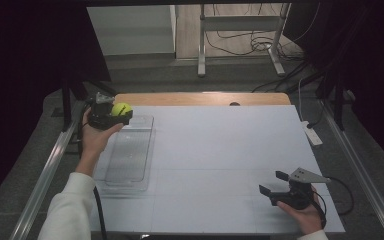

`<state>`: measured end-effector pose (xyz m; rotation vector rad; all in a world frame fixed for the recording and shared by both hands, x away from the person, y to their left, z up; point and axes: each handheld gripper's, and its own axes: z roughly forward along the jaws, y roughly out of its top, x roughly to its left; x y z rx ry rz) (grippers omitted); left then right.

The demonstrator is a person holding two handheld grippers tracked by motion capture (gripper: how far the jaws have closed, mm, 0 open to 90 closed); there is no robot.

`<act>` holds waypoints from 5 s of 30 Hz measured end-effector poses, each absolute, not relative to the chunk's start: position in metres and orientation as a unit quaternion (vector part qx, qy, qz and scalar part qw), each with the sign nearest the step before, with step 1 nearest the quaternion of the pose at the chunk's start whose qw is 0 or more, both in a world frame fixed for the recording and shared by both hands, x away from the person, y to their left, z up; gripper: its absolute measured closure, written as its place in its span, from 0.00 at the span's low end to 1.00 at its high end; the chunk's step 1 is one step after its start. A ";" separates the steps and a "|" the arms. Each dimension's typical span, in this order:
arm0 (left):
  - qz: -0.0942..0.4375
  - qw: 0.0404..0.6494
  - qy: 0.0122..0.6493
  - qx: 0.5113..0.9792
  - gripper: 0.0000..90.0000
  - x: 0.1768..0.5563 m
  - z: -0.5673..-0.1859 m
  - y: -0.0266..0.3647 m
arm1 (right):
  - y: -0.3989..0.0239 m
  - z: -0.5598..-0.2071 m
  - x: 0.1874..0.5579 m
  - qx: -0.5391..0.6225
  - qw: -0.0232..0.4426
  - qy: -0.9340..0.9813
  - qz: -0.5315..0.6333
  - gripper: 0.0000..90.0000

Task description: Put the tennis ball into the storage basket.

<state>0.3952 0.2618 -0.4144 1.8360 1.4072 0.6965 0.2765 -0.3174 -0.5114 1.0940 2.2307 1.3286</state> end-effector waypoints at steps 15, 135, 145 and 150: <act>0.264 0.338 0.559 0.710 0.30 0.406 -0.423 0.265 | -0.318 -0.512 0.276 0.384 0.162 0.782 0.464 0.13; 0.204 0.210 0.580 0.760 0.20 0.431 -0.490 0.256 | -0.318 -0.513 0.275 0.384 0.164 0.784 0.459 0.14; 0.218 0.249 0.571 0.751 0.15 0.422 -0.481 0.258 | -0.318 -0.512 0.275 0.384 0.165 0.784 0.459 0.14; 0.218 0.269 0.565 0.749 0.16 0.417 -0.475 0.260 | -0.318 -0.512 0.275 0.383 0.166 0.784 0.459 0.14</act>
